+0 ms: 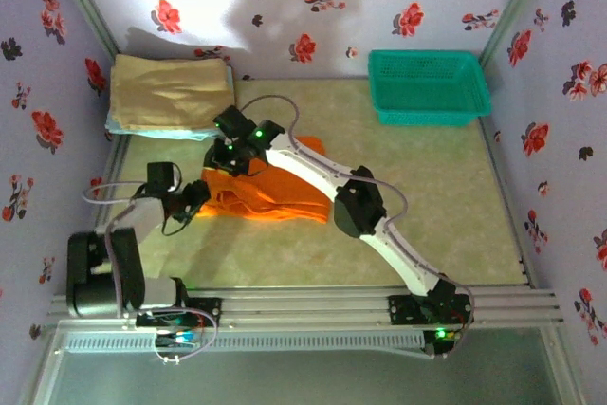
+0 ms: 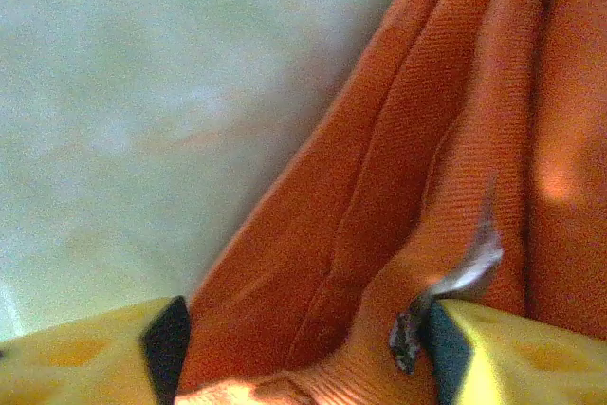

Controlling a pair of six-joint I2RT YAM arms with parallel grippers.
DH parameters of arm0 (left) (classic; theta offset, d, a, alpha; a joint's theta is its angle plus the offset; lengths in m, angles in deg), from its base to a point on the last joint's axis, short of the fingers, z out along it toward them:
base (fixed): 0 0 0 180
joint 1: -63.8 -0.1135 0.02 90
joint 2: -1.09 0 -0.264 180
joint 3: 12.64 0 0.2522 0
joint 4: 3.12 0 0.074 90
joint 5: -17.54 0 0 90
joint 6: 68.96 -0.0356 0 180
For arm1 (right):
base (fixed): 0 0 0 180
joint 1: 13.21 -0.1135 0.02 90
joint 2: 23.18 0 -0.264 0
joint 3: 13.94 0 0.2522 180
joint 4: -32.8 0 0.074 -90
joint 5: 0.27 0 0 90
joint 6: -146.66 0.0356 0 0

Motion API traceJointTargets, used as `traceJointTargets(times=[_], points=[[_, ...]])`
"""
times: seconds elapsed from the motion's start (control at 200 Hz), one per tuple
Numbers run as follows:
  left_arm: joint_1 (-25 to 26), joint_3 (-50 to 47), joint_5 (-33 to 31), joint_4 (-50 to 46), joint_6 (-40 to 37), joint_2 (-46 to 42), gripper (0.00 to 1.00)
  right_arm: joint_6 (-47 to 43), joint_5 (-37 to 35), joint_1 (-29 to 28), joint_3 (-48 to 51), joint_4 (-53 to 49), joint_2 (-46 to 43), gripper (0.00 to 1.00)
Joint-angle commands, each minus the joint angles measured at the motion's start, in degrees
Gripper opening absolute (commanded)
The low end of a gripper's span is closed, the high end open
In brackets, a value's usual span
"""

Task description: Fold and stack the trousers

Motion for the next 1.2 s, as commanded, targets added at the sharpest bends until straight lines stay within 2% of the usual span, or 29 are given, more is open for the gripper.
traceJointTargets(times=[0.0, 0.08, 0.16, 0.24, 0.31, 0.355, 0.42, 0.47, 0.505, 0.57, 0.63, 0.695, 0.75, 0.815, 1.0, 1.195], points=[[-4.05, -0.88, -5.87, -15.69, 1.82, -10.31, 0.97, -2.69, 1.51, 0.4, -1.62, 1.73, -6.02, 0.43], [-7.88, -0.52, -7.13, -20.43, 2.47, -16.68, 1.0, -3.98, 0.16, 1.13, 3.51, 2.23, -11.5, 0.45], [-10.21, 1.4, -7.15, -24.11, 2.57, -19.44, 1.0, -4.22, -0.73, 1.92, 11.19, 5.26, -17.42, 0.46], [-10.54, 4.35, -6.31, -26.31, 1.24, -20.19, 1.0, -4.73, -0.5, 2.96, 17.2, 6.61, -22.1, 0.46], [-10.18, 6.37, -2.84, -25.71, 0.69, -20.07, 0.98, -6.07, -1.08, 3.84, 22.57, 7.08, -26.04, 0.46], [-8.42, 8.19, -2.22, -25.6, 0.77, -19.71, 0.96, -6.51, -1.79, 4.58, 26.63, 7.77, -28.85, 0.43], [-3.34, 12.66, -3.18, -26.43, -0.28, -18.26, 0.91, -7.18, -2.35, 5.9, 33.15, 9.23, -33.13, 0.36], [1.77, 16.41, -4.79, -26.85, -0.8, -16.71, 0.85, -7.19, -3.11, 6.98, 38.84, 11.07, -36.53, 0.24], [5.12, 19.11, -6.02, -27.16, -1.17, -15.27, 0.78, -6.9, -3.31, 7.82, 42.89, 12.79, -38.94, 0.16], [10.86, 23.5, -7.37, -26.94, -1.4, -12.39, 0.55, -6.32, -3.73, 9.47, 50.15, 15.75, -43.21, 0.0], [15.73, 26.84, -10.22, -26.83, -1.52, -9.9, 0.3, -6.72, -4.58, 10.67, 55.68, 16.71, -46.28, 0.0], [20.35, 28.26, -13.25, -25.07, -1.93, -6.9, 0.16, -7.1, -5.6, 11.92, 61.18, 17.53, -48.62, 0.0], [21.79, 27.3, -13.24, -22.3, -0.72, -3.63, 0.0, -6.4, -5.38, 12.75, 66.4, 19.83, -49.77, 0.0], [22.13, 23.27, -11.19, -16.69, 0.9, -0.83, 0.0, -5.55, -5.07, 13.43, 72.42, 23.2, -50.14, 0.0], [20.07, 6.47, -11.05, -1.86, 2.53, 3.83, 0.0, 0.5, -1.42, 14.57, 87.76, 36.75, -46.81, 0.0], [15.49, -5.48, -11.26, 4.77, 1.45, 3.98, 0.0, 3.53, 1.87, 16.44, 100.67, 45.88, -44.78, 0.0]])
